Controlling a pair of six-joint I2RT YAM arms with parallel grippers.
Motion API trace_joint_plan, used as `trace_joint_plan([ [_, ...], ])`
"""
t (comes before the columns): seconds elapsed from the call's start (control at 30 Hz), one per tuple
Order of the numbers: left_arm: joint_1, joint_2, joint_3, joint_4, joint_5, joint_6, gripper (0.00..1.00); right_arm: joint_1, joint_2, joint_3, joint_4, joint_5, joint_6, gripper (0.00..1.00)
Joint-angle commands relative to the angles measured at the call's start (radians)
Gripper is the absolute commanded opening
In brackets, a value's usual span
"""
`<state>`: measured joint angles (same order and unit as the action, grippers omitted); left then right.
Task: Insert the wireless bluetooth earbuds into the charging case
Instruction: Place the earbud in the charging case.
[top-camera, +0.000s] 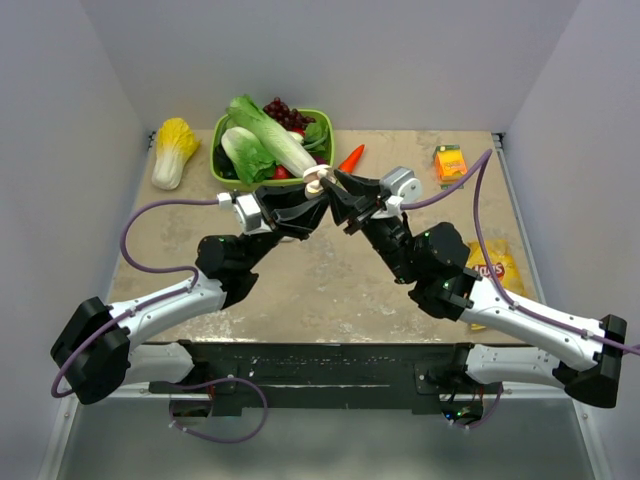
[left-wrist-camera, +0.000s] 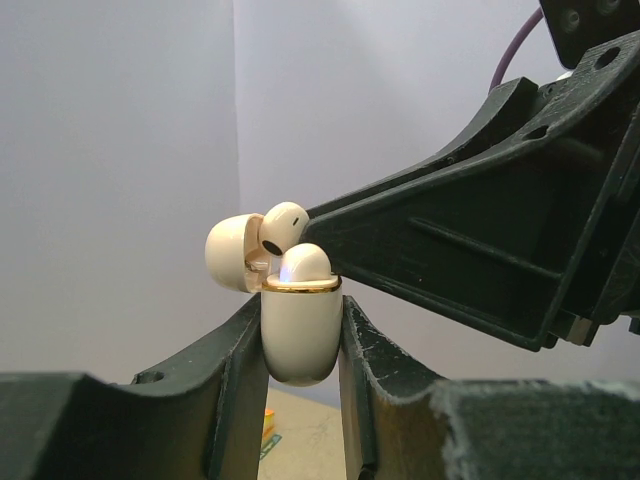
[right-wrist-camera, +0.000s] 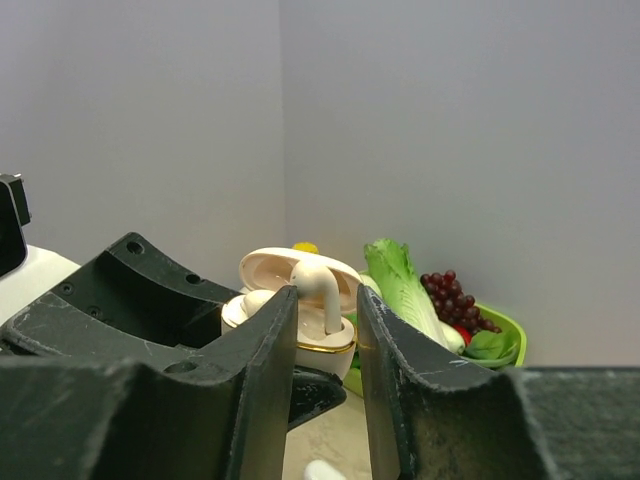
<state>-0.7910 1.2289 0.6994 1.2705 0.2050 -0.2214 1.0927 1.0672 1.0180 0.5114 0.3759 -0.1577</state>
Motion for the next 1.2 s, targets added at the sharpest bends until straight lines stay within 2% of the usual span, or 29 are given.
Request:
trace_joint_plan([
  [0.0, 0.007, 0.0, 0.04, 0.178, -0.015, 0.011, 0.0, 0.003, 0.004, 0.053, -0.022, 0.017, 0.032, 0.37],
  [0.23, 0.007, 0.001, 0.032, 0.178, -0.019, 0.013, 0.0, 0.003, 0.004, 0.071, -0.03, 0.037, 0.049, 0.43],
  [0.83, 0.009, -0.009, 0.015, 0.184, -0.024, 0.014, 0.0, 0.003, 0.004, 0.091, -0.036, 0.123, 0.072, 0.47],
  [1.17, 0.007, -0.016, 0.017, 0.181, -0.026, 0.02, 0.0, 0.001, 0.002, 0.091, -0.044, 0.141, 0.081, 0.55],
])
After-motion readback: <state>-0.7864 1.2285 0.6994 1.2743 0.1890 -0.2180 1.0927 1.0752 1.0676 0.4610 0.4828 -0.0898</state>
